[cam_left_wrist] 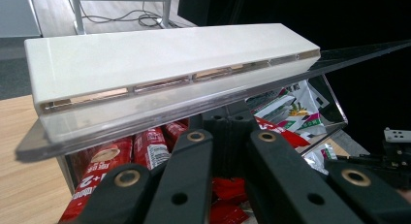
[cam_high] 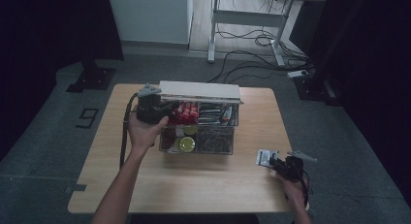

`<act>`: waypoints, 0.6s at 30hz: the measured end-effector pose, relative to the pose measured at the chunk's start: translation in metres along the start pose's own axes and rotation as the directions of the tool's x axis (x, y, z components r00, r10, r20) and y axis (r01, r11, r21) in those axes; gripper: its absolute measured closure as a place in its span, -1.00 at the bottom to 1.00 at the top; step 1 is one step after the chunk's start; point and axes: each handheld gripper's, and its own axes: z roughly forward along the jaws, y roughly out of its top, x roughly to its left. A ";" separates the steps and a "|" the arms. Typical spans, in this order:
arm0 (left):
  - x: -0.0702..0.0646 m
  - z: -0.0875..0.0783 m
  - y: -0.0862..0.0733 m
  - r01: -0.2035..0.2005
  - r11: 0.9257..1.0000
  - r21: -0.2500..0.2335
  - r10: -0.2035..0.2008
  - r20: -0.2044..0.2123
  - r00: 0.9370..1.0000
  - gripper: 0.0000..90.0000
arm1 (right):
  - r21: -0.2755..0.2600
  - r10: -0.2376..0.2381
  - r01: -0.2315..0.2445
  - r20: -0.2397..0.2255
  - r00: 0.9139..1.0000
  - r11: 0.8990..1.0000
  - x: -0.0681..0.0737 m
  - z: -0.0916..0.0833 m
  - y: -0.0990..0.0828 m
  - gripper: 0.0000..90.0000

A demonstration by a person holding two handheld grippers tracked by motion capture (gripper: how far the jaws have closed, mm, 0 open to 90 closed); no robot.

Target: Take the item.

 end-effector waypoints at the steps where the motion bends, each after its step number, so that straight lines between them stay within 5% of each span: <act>1: 0.000 0.000 0.000 0.000 1.000 0.000 0.000 0.000 1.000 1.00 | 0.002 0.002 -0.002 0.004 1.000 1.000 0.000 0.000 0.000 0.62; 18: 0.000 0.001 0.000 -0.001 1.000 0.002 0.001 0.000 1.000 1.00 | 0.036 -0.038 0.034 0.099 0.994 0.999 0.003 0.001 0.003 -0.10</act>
